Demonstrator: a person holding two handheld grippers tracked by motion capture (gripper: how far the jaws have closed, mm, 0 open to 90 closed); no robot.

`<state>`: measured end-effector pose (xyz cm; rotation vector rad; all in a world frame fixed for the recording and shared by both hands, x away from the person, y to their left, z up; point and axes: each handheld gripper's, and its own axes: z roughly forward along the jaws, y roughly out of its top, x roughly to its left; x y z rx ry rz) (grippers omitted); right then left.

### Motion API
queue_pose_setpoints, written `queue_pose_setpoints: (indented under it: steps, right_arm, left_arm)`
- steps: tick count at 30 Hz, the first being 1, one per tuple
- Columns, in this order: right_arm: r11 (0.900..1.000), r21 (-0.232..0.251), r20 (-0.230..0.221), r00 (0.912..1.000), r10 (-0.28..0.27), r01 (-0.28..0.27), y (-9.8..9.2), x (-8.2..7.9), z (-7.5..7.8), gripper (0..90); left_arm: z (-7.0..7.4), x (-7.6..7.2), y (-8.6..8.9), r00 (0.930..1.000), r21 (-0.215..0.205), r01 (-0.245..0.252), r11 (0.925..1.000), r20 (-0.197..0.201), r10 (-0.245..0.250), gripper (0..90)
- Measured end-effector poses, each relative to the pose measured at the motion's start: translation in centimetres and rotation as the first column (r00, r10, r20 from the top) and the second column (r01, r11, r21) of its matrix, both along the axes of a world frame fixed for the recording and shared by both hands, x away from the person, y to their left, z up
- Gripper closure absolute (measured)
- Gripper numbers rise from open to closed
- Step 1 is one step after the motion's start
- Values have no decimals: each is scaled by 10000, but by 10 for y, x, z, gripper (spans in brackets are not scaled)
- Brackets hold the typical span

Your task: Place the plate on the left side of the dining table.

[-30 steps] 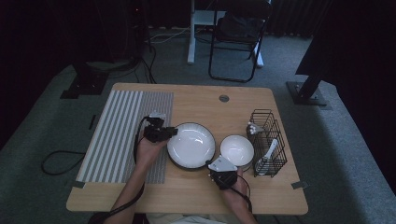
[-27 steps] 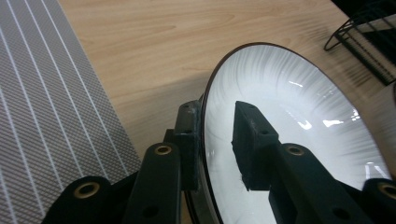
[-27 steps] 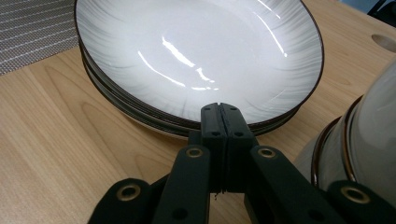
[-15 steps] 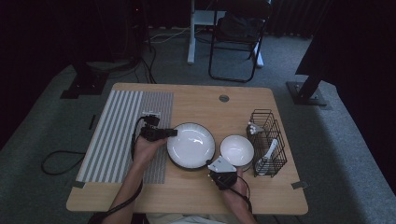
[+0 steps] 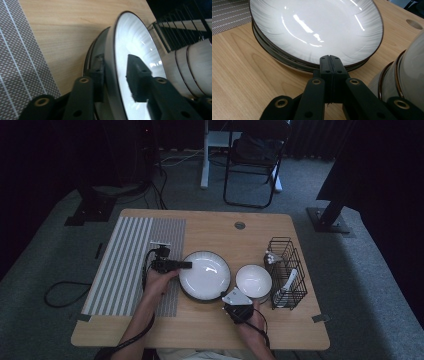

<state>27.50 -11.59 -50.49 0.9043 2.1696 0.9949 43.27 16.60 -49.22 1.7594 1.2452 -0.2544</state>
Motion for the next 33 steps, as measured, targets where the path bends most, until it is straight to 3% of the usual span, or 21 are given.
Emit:
queue_pose_setpoints:
  steps: [3, 6, 16, 26, 28, 33]
  right_arm:
    - [10000, 41, -41, 10000, -15, 15, 0, 0, -1, 898]
    - [10000, 25, -45, 10000, -15, 15, 0, -1, -1, 897]
    - [9999, 92, -20, 10000, 82, -82, -2, -2, 0, 845]
    - [9976, 165, 217, 9975, 673, -676, -2, -15, -1, 651]
    - [9974, 191, 225, 9973, 697, -702, -2, -16, -1, 651]
    - [9965, 163, -30, 9966, 825, -825, -2, -18, -8, 581]
  left_arm:
    - [0, 0, 1, 9999, 101, -116, 9999, 36, 115, 813]
    - [1, -1, 1, 9999, 278, -137, 9995, 80, 135, 819]
    - [8, -5, -1, 9979, -211, -403, 9990, 492, 413, 828]
    - [18, -7, 6, 9942, -741, -692, 9948, 775, 750, 828]
    - [18, -7, 6, 9942, -741, -692, 9948, 775, 750, 828]
    - [29, -9, 21, 9881, -935, -1051, 9901, 1025, 1145, 827]
